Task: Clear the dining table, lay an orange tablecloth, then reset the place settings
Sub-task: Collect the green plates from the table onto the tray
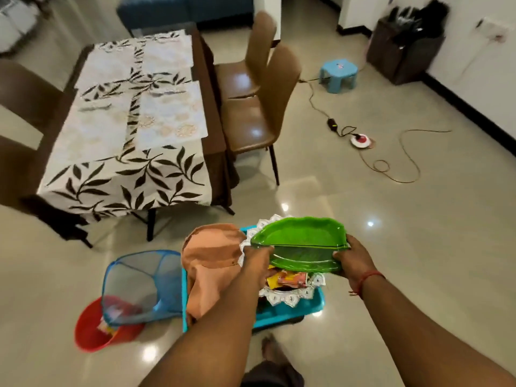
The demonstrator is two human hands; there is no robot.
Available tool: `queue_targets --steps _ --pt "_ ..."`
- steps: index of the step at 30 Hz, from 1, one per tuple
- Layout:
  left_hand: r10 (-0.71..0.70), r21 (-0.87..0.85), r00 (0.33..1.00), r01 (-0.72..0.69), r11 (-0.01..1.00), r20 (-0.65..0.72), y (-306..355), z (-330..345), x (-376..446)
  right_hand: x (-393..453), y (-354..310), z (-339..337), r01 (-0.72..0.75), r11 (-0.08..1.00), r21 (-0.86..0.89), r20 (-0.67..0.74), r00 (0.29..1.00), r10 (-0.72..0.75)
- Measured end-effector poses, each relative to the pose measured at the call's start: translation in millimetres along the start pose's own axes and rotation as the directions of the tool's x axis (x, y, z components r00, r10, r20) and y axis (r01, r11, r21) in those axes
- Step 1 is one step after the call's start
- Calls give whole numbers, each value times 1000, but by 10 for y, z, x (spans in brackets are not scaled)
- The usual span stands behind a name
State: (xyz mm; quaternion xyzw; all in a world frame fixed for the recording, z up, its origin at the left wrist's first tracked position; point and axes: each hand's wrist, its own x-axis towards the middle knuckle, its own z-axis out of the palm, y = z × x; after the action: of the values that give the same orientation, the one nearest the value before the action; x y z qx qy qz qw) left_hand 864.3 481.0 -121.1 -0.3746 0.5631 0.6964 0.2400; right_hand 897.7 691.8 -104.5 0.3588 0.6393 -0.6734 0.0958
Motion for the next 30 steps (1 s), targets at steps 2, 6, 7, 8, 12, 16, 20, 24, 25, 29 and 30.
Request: queue_targets --steps 2,6,7,8,12,16,20,24,25,29,30 --pt "39 89 993 -29 996 -109 171 -142 181 227 -185 65 33 991 -126 66 997 -24" --pt "198 540 980 -163 826 -6 329 -352 380 607 -536 200 132 916 -378 215 975 -52" --pt "179 652 982 -177 737 64 329 -360 375 671 -593 244 157 891 -427 243 968 -54" --pt "149 734 982 -184 653 115 310 -365 380 730 -633 294 187 862 -472 277 959 -56" --pt "148 835 982 -181 519 121 271 -339 391 983 -745 508 238 798 -554 380 925 -13" --pt "142 790 990 -79 607 -10 140 -269 366 1259 -687 696 212 821 -529 390 921 14" --pt "89 686 982 50 726 -165 -178 -109 332 1360 -391 698 73 880 -470 343 933 106" --pt "33 577 966 126 807 -258 -563 193 411 1521 -166 571 12 859 -512 319 931 177" --pt "19 561 961 145 815 -275 -634 266 423 1559 -132 542 14 846 -534 320 929 186" --pt "32 587 943 180 790 -332 -816 449 514 1654 -57 513 89 775 -626 340 925 169" --pt "34 582 942 178 794 -334 -830 473 538 1671 -48 528 115 753 -648 338 929 149"
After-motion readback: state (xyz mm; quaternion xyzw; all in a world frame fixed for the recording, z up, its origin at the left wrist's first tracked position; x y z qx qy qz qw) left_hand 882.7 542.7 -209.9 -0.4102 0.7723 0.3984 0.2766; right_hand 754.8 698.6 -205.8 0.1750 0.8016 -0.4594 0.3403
